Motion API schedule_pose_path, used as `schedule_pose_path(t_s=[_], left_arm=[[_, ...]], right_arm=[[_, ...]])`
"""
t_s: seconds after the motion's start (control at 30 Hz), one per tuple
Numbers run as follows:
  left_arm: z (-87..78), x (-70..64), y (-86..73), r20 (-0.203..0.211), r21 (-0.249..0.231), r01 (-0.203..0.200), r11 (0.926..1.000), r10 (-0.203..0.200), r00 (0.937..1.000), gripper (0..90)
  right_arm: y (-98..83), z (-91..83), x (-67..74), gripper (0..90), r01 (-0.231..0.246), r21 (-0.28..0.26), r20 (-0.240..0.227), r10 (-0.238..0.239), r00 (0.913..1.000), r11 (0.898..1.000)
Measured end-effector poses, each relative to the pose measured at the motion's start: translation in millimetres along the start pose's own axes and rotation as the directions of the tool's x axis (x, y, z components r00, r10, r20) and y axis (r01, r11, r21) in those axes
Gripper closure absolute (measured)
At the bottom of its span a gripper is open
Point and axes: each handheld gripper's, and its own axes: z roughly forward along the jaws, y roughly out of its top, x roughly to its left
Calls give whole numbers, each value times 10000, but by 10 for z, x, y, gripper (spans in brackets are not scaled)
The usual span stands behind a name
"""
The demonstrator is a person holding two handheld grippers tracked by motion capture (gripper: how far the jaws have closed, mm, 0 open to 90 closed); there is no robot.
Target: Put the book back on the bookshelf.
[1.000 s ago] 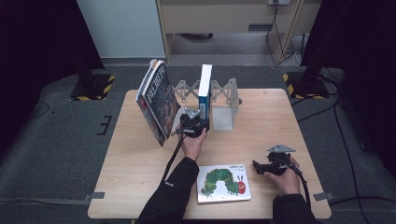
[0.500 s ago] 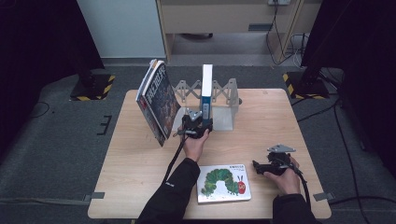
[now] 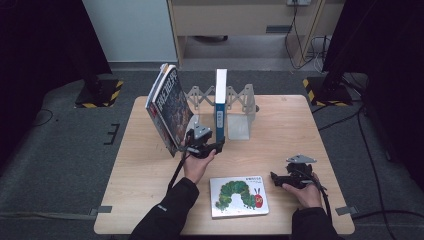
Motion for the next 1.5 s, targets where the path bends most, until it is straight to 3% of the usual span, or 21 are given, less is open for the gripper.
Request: schedule_pose_path(t_s=[0.37, 0.53, 0.77, 0.9, 1.0, 1.1, 1.27, 1.4, 1.5], left_arm=[[-416, 58, -297, 648, 812, -156, 9966, 104, 9978, 363], [-507, 81, -519, 839, 1378, -213, 9902, 98, 9964, 329], [-487, 19, -750, 1272, 1925, -37, 9813, -212, 9917, 305], [-430, -4, -835, 1518, 2269, -123, 9738, -228, 9882, 294], [-388, -8, -888, 1762, 2446, 78, 9696, -524, 9830, 291], [-355, -32, -935, 1830, 2576, -152, 9661, -334, 9825, 279], [-290, -71, -1022, 1863, 3008, -675, 9513, 108, 9824, 262], [-269, -71, -1066, 1968, 2868, -526, 9566, -51, 9804, 225], [-255, -62, -1108, 2125, 2494, -737, 9656, 197, 9770, 182]], right_arm=[[-2, -2, 13, 14, -105, 49, 101, 105, 9999, 9999], [26, -27, 29, 27, -109, 469, 117, 103, 9999, 9988], [52, -119, 68, 80, -276, 865, -102, 286, 9995, 9959], [89, -230, 149, 89, -455, 555, -435, 479, 9979, 9974], [110, -302, 251, 90, -509, 422, -704, 538, 9961, 9978], [135, -338, 365, 89, -599, 312, -1004, 628, 9930, 9977], [119, -354, 508, 104, -421, 493, -1318, 482, 9901, 9979], [102, -328, 588, 139, -315, 731, -1695, 436, 9846, 9968], [92, -301, 639, 162, -222, 995, -1958, 415, 9798, 9948]])
